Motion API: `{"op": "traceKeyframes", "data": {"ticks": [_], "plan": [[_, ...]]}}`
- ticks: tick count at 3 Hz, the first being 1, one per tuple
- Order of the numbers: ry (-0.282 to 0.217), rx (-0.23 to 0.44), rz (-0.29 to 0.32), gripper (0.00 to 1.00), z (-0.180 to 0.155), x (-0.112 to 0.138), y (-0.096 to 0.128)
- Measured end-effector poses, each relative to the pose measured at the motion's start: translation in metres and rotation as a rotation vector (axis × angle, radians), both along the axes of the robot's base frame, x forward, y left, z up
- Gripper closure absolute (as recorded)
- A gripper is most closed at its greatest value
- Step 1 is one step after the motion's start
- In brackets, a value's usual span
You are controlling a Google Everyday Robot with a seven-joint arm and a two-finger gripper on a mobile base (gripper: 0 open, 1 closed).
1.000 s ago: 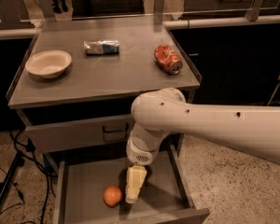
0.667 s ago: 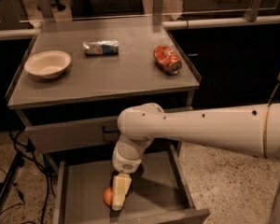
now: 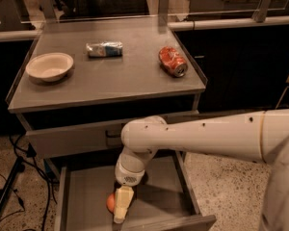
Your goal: Pick orange from middle drawer and place on counter
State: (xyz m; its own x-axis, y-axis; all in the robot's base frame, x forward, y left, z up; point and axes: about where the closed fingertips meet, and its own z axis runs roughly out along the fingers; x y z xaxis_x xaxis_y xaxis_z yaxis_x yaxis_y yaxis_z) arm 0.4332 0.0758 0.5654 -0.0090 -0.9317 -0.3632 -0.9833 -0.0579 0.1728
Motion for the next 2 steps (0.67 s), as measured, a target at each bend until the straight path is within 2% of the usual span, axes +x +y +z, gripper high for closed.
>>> {"op": "traceKeyframes", "data": {"ticks": [1, 2], "plan": [[0.008, -0.014, -0.009, 0.0, -0.026, 0.004, 0.004], [0.013, -0.039, -0.034, 0.0, -0.052, 0.01, -0.003]]}}
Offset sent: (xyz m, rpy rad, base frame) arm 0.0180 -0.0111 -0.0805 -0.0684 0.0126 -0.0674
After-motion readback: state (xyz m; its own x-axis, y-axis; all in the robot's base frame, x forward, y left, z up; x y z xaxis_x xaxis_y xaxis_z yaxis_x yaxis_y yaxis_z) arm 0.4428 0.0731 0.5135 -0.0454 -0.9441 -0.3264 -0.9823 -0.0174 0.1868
